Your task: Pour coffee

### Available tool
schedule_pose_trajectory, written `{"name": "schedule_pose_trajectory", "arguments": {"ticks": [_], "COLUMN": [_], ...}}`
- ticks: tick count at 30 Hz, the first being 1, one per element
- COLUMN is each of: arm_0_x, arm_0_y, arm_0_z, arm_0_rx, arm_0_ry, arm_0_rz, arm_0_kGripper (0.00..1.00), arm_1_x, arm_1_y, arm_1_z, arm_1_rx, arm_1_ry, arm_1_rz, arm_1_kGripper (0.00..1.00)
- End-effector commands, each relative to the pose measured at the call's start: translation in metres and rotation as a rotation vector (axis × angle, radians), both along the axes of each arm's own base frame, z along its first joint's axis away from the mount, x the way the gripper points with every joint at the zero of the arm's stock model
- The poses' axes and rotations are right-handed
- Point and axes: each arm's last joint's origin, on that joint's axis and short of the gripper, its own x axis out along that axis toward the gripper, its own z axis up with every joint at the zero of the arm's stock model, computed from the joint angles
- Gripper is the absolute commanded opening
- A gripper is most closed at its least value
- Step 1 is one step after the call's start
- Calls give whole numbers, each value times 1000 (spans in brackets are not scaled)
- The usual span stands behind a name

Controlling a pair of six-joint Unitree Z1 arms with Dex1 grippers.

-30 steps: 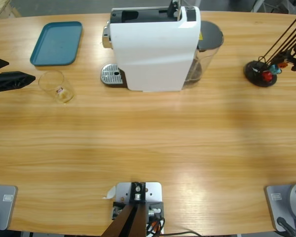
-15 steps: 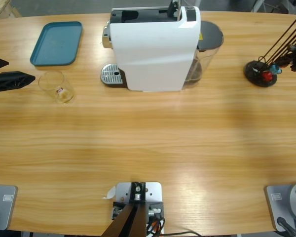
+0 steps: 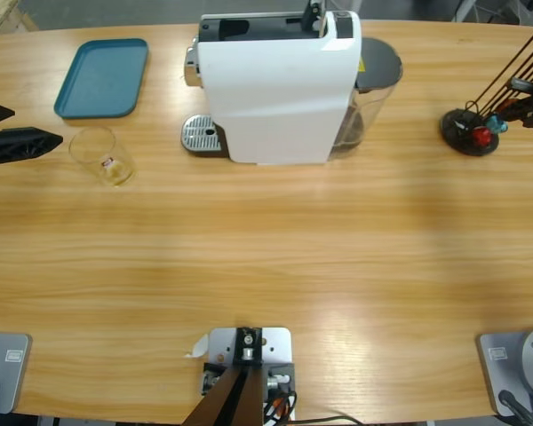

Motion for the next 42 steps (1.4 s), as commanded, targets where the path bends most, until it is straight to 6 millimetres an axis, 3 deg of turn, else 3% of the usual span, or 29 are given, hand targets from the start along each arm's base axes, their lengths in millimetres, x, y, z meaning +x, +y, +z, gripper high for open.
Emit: {"name": "schedule_pose_trajectory", "arguments": {"ticks": [1, 15, 33, 42], "arm_0_x": [0, 0, 1, 1], "arm_0_y": [-1, -1, -1, -1], "arm_0_z": [-16, -16, -16, -16], "arm_0_rx": [61, 59, 57, 57], "arm_0_ry": [45, 43, 39, 41], "arm_0_rz": [-1, -1, 0, 1], "arm_0_kGripper": [899, 899, 899, 899], "arm_1_x": [-2, -4, 6, -3], "arm_1_y": [-4, -1, 0, -2], "arm_1_z": [-2, 33, 97, 115], "arm_1_rx": [-17, -19, -41, -60], "arm_1_ry": [1, -46, -105, -109], "arm_1_rz": [1, 38, 43, 50], "arm_1_kGripper": [137, 140, 140, 140]}}
